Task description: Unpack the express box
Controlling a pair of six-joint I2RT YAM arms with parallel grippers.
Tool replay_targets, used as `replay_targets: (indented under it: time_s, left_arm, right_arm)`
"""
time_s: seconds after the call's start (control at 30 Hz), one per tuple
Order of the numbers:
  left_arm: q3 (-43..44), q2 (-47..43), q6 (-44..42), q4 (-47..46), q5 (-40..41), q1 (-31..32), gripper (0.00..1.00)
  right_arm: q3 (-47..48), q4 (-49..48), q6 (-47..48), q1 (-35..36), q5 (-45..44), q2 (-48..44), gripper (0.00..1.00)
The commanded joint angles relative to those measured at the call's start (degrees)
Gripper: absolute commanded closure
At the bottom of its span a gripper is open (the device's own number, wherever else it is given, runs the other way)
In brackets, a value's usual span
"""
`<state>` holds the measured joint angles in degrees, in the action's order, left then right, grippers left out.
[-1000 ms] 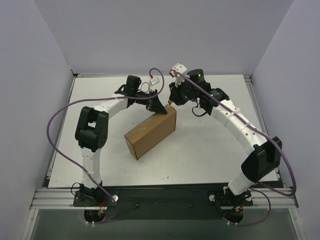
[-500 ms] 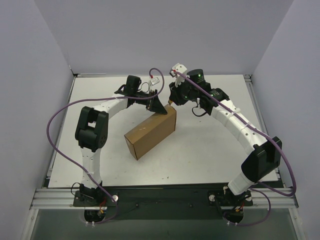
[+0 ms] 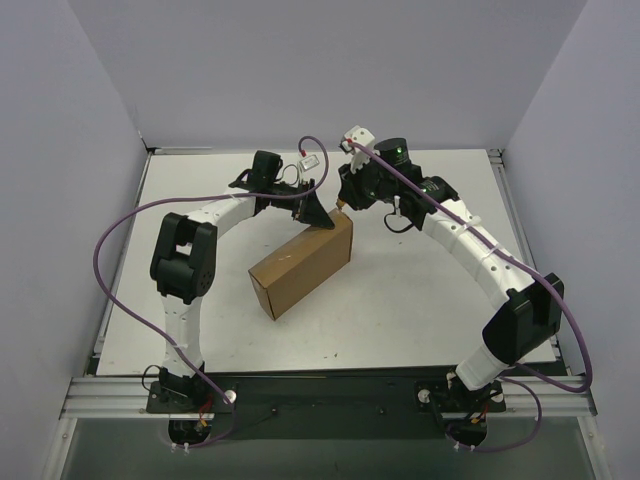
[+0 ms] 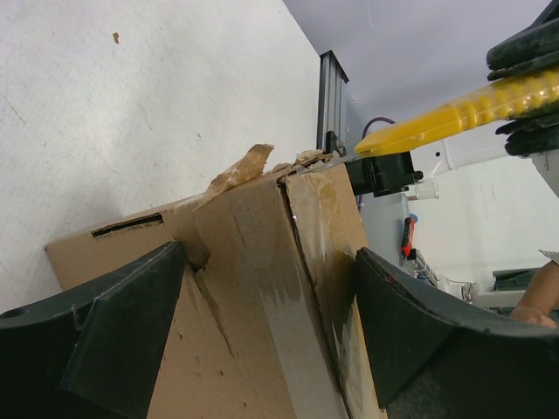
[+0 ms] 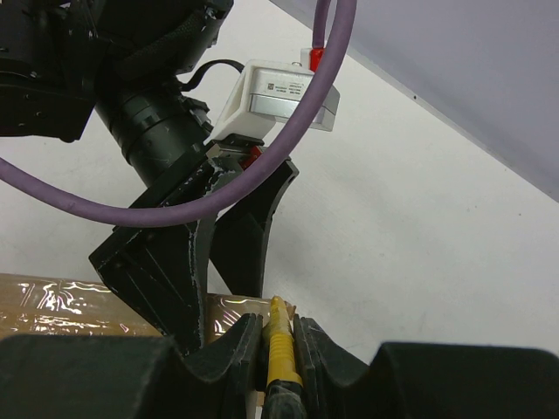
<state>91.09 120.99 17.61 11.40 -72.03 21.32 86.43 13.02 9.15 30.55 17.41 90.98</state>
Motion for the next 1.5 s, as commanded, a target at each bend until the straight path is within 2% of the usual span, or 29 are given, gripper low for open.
replay_targets:
  time_s: [0.0,1.0,1.47]
  left_arm:
    - [-1.26,2.85,-1.17,2.93,4.71,0.3,0.13]
    - [-0.56,3.99,-0.56,2.58,4.71,0.3,0.13]
    - [-0.03,5.31,1.29,0.91,6.37,0.12,0.14]
  right_arm:
    - [1.54,-3.52,-0.27,-0.58,0.35,-2.91,1.0]
    - [0.31,1.31,2.1,-0.4,3.16,-1.15,1.0]
    - [1.98,12.29,3.6,-0.31,2.37,-2.83,1.0]
